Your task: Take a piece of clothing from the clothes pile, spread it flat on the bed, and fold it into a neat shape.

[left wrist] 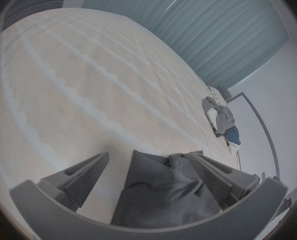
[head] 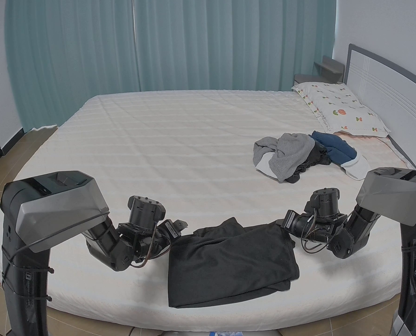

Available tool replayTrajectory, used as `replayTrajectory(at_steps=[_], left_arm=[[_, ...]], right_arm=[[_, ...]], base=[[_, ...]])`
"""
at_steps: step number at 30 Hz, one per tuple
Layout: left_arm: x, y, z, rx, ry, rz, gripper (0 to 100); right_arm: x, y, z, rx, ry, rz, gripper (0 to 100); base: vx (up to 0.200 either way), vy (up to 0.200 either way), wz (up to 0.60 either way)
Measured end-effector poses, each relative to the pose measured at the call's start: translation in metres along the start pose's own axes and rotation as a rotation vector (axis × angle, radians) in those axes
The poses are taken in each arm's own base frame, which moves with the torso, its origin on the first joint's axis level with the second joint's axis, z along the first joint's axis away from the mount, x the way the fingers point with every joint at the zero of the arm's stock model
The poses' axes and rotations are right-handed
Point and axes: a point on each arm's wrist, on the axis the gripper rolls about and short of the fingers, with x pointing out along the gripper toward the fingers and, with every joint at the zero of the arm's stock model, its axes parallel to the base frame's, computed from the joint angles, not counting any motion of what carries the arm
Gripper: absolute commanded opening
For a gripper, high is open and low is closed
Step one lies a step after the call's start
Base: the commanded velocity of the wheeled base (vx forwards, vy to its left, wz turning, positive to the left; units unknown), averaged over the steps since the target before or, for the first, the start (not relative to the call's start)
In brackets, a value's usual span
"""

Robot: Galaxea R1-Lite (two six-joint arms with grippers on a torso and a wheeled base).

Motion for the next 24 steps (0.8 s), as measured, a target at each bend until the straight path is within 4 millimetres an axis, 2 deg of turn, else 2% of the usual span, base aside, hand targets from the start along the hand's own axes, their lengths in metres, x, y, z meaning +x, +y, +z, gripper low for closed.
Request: replayTrajectory(at_steps=[1, 2, 16, 24], left_arm=[[0.0018, -0.0001, -0.0016, 0.003, 0.003, 0.001, 100], [0.0031, 0.0000, -0.0027, 0.005, 0.006, 0.003, 0], [0.0102, 0.0043, -0.0089, 0.033, 0.011, 0.023, 0], [0.0107, 0.0065, -0.0083, 0.028, -0.054, 0.077, 0]], right_arm=[[0.0000, 0.0002, 0.0002, 0.000, -0.002, 0.001, 0], [-0.0001, 0.0002, -0.0001, -0.001, -0.002, 0.002, 0], [-0.0018, -0.0015, 0.0020, 0.026, -0.011, 0.001, 0], [-0.0022, -0.0010, 0.0043, 0.025, -0.031, 0.013, 0]], base=[[0.000, 0.000, 0.00], [0.000, 0.000, 0.00], [0.000, 0.000, 0.00], [0.000, 0.000, 0.00]])
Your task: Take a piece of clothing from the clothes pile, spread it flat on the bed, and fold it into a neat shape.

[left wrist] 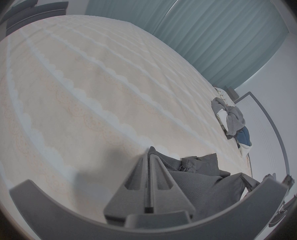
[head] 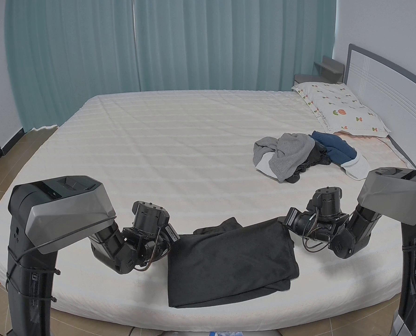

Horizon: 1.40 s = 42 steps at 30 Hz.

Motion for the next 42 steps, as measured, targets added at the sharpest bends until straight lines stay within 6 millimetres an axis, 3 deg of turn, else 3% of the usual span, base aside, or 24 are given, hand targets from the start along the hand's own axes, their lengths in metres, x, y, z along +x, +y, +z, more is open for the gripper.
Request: replayTrajectory(at_steps=[22, 23, 32, 37, 42], left_arm=[[0.004, 0.005, -0.003, -0.004, -0.008, 0.028, 0], [0.004, 0.005, -0.003, -0.005, -0.007, 0.028, 100], [0.003, 0.006, -0.002, -0.024, -0.005, 0.026, 100], [-0.001, 0.008, -0.002, -0.067, 0.004, 0.030, 100], [-0.012, 0.016, 0.000, -0.105, 0.057, 0.019, 100]], right_arm=[[0.020, -0.010, -0.005, -0.008, -0.019, -0.042, 0], [0.020, -0.010, -0.006, -0.008, -0.018, -0.040, 100], [0.010, -0.009, -0.004, -0.007, -0.017, -0.036, 100], [-0.013, -0.008, -0.005, 0.001, 0.022, -0.032, 100], [-0.044, -0.012, -0.018, -0.019, 0.123, -0.021, 100]], base=[[0.000, 0.000, 0.00], [0.000, 0.000, 0.00], [0.000, 0.000, 0.00], [0.000, 0.000, 0.00], [0.000, 0.000, 0.00]])
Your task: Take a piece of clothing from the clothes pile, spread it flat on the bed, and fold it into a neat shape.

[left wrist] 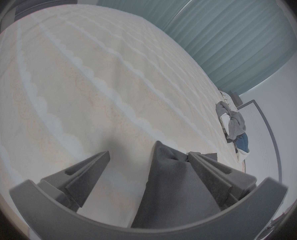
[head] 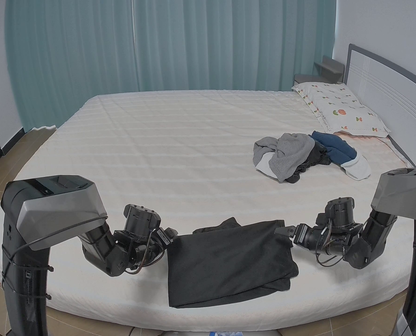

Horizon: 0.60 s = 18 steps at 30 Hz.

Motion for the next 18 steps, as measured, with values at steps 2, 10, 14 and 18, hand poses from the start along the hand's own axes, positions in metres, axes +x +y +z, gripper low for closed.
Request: replayTrajectory(at_steps=[2, 10, 14, 18], left_arm=[[-0.006, 0.003, 0.002, -0.014, 0.027, -0.009, 100], [-0.022, 0.007, 0.008, -0.037, 0.050, -0.025, 100], [-0.024, 0.006, 0.010, -0.038, 0.044, -0.028, 100], [-0.024, 0.005, 0.010, -0.037, 0.041, -0.031, 100]], right_arm=[[-0.010, -0.001, -0.009, -0.016, 0.044, 0.005, 100], [-0.032, 0.004, -0.029, -0.080, 0.119, 0.027, 100], [-0.036, 0.002, -0.034, -0.109, 0.139, 0.018, 100], [-0.036, -0.002, -0.038, -0.117, 0.154, 0.005, 0]], base=[[0.000, 0.000, 0.00], [0.000, 0.000, 0.00], [0.000, 0.000, 0.00], [0.000, 0.000, 0.00]])
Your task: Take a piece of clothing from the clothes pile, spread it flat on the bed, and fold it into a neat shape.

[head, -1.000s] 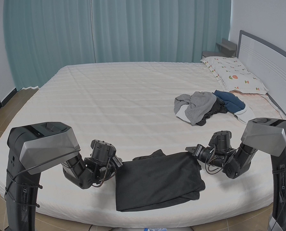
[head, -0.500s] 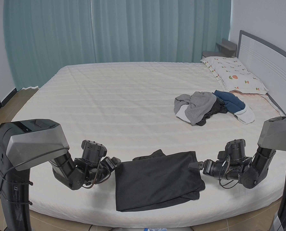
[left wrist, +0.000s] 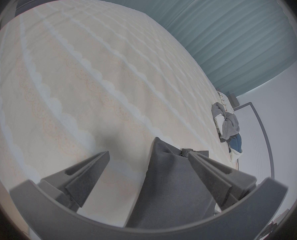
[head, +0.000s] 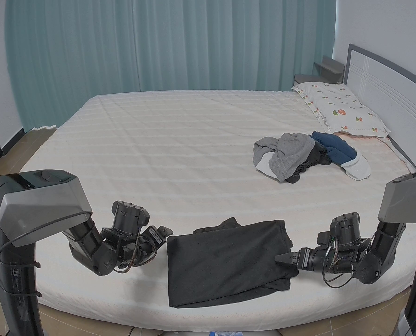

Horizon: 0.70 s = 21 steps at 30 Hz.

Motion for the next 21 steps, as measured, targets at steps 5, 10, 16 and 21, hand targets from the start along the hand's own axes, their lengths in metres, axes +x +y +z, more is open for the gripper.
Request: replayTrajectory(at_steps=[5, 10, 16, 21], left_arm=[[0.000, -0.001, 0.000, 0.000, -0.002, -0.002, 100], [0.000, -0.001, 0.001, 0.000, -0.003, -0.003, 100], [0.000, -0.001, 0.001, 0.001, -0.003, -0.003, 100], [0.000, -0.001, 0.001, 0.001, -0.004, -0.004, 100]], right_arm=[[0.000, -0.004, -0.006, -0.033, 0.023, -0.017, 0], [-0.003, -0.008, -0.011, -0.043, 0.040, -0.034, 0], [-0.009, -0.010, -0.014, -0.041, 0.048, -0.047, 0], [-0.014, -0.011, -0.018, -0.071, 0.057, -0.052, 0]], base=[[0.000, 0.000, 0.00], [0.000, 0.000, 0.00], [0.000, 0.000, 0.00], [0.000, 0.000, 0.00]])
